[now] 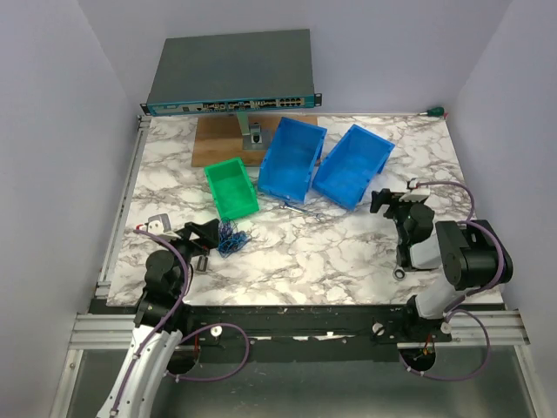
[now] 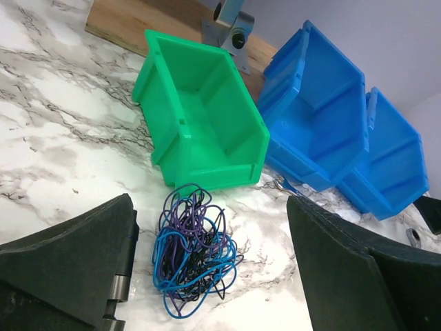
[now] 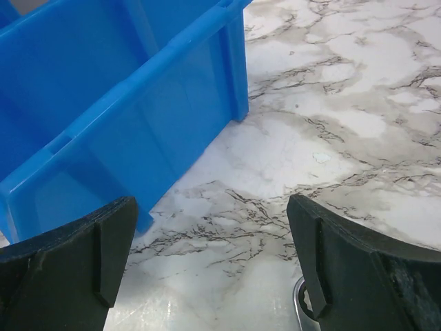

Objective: Untangle the cables

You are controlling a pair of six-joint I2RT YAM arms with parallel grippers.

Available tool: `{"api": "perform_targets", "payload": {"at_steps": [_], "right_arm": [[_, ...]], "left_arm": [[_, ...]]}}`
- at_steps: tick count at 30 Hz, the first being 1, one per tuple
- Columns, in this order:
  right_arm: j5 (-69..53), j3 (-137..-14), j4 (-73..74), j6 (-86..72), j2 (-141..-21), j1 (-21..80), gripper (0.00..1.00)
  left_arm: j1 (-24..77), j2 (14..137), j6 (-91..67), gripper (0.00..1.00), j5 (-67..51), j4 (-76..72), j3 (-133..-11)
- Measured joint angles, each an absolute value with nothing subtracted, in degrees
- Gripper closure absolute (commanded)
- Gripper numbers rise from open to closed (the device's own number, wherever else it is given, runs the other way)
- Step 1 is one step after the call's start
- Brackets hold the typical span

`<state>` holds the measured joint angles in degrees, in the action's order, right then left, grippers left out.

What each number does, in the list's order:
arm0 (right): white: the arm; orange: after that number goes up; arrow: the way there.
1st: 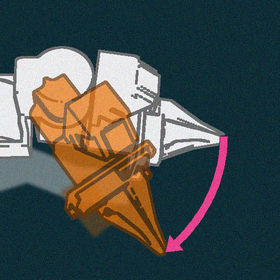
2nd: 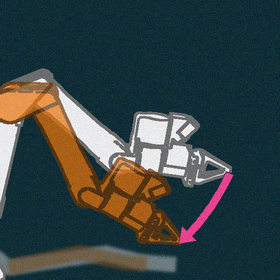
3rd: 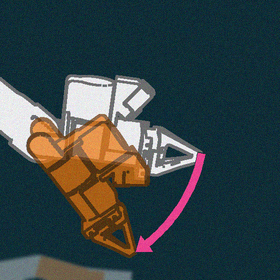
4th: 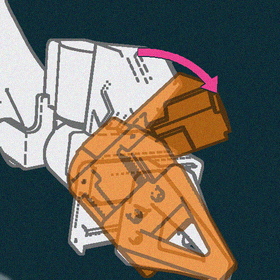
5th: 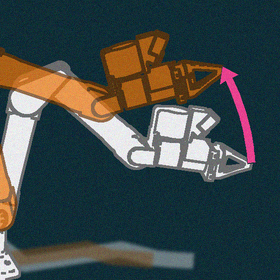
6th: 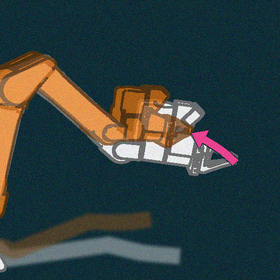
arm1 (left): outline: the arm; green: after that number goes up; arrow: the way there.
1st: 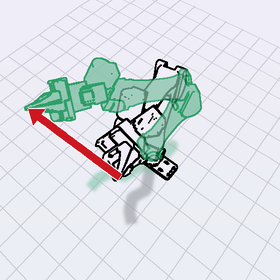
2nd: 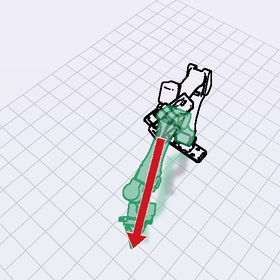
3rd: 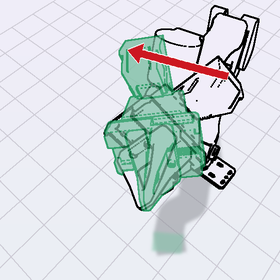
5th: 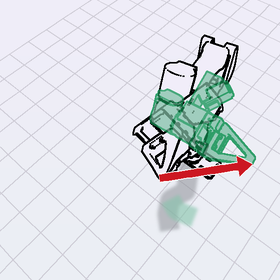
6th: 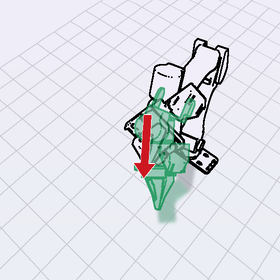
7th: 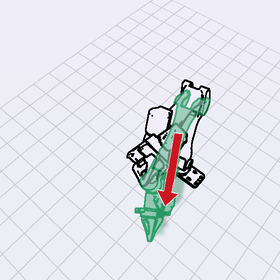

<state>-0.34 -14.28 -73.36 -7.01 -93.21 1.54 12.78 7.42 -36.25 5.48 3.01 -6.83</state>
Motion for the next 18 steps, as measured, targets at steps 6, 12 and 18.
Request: {"api": "perform_targets", "payload": {"at_steps": [6,12,18], "right_arm": [[1.52,-13.21,-63.59,-9.1,-81.14,1.67,0.0],[3.53,-19.86,-38.28,-16.34,-52.9,1.67,0.0],[4.62,-10.2,-28.38,-23.03,-36.18,1.72,0.0]], "left_arm": [[12.78,7.44,-36.27,0.01,5.32,2.96,-6.63],[12.78,9.76,-36.29,0.01,5.23,2.68,-6.37],[12.78,10.17,-36.29,0.01,4.03,2.28,-6.2]]}}
